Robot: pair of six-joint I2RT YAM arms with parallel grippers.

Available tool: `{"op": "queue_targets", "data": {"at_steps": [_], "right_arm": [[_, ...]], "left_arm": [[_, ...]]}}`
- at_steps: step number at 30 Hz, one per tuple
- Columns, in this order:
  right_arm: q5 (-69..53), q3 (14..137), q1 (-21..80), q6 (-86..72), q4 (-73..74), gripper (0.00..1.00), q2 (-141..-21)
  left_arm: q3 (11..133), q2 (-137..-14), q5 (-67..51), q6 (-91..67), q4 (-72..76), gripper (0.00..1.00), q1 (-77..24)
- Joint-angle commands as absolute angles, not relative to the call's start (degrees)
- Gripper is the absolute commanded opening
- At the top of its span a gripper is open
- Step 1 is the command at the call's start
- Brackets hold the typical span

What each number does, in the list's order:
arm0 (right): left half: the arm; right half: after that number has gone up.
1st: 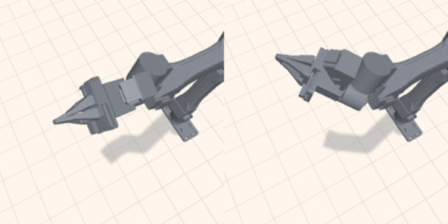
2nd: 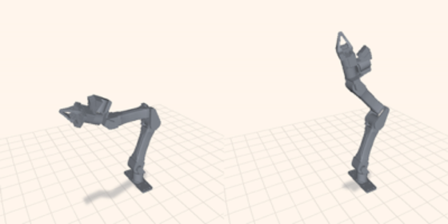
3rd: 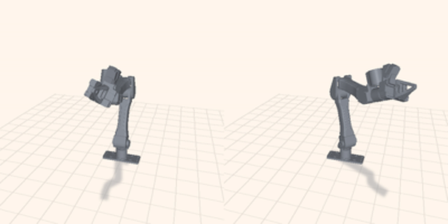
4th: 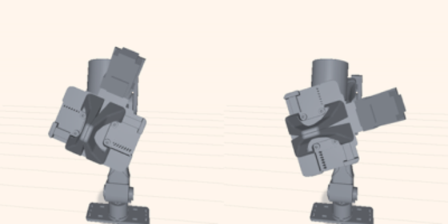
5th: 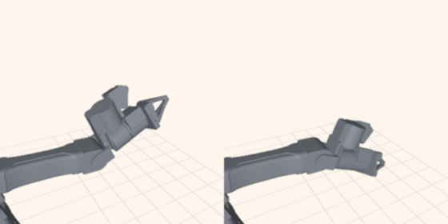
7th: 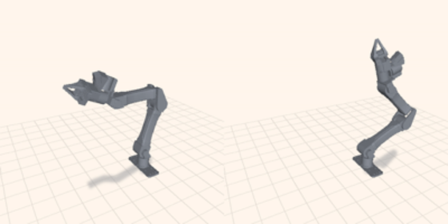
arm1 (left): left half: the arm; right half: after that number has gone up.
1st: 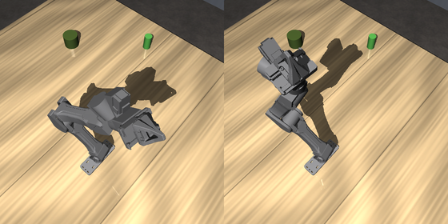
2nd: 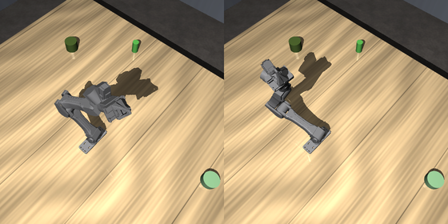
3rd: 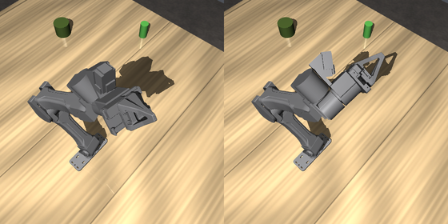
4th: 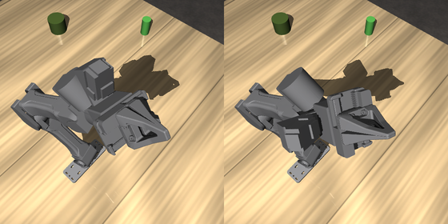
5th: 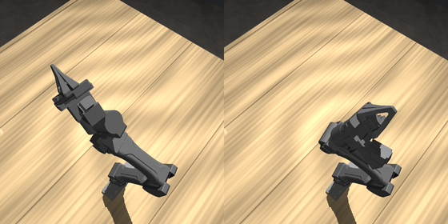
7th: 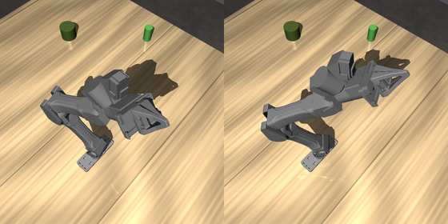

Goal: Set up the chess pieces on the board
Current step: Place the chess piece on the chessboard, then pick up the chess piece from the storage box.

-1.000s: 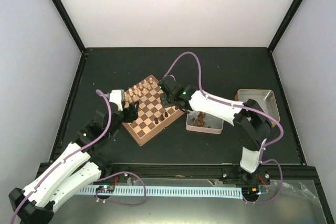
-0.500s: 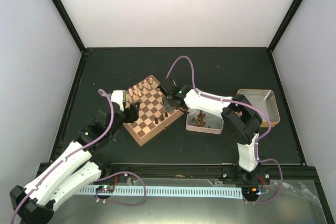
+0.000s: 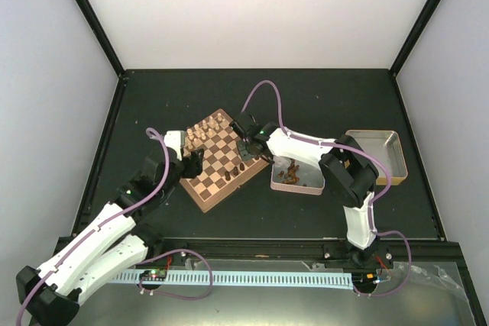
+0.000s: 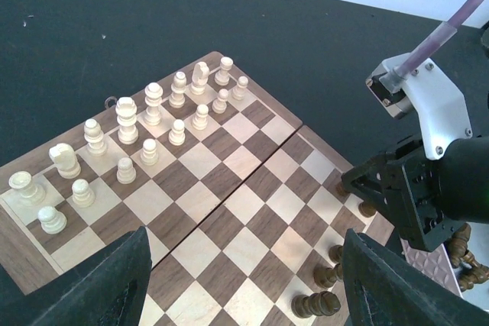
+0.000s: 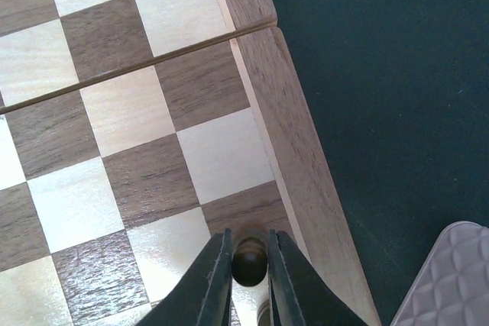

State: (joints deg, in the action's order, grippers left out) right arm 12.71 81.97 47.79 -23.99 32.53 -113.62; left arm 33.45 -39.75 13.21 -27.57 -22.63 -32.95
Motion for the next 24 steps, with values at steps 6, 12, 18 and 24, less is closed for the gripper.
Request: {"op": "queue_targets", "data": {"at_steps": [6, 12, 18, 24], "right_arm": [[11.7, 84.1, 47.3, -23.0, 32.7, 0.28, -113.2], [11.9, 82.3, 46.6, -25.3, 31.6, 0.33, -107.1], [13.9, 73.1, 43.0, -30.1, 27.0, 0.36, -95.8], [13.8, 61.3, 35.4, -33.2, 23.9, 0.36, -88.7]], "left_arm": [[34.6, -40.6, 12.7, -26.4, -21.7, 0.70, -32.1], [34.9, -40.7, 12.7, -26.3, -21.5, 0.70, -32.0], [34.6, -40.7, 12.1, -26.4, -21.0, 0.70, -31.9], [34.4, -40.9, 7.8, -23.9, -18.7, 0.71, -31.9]]}}
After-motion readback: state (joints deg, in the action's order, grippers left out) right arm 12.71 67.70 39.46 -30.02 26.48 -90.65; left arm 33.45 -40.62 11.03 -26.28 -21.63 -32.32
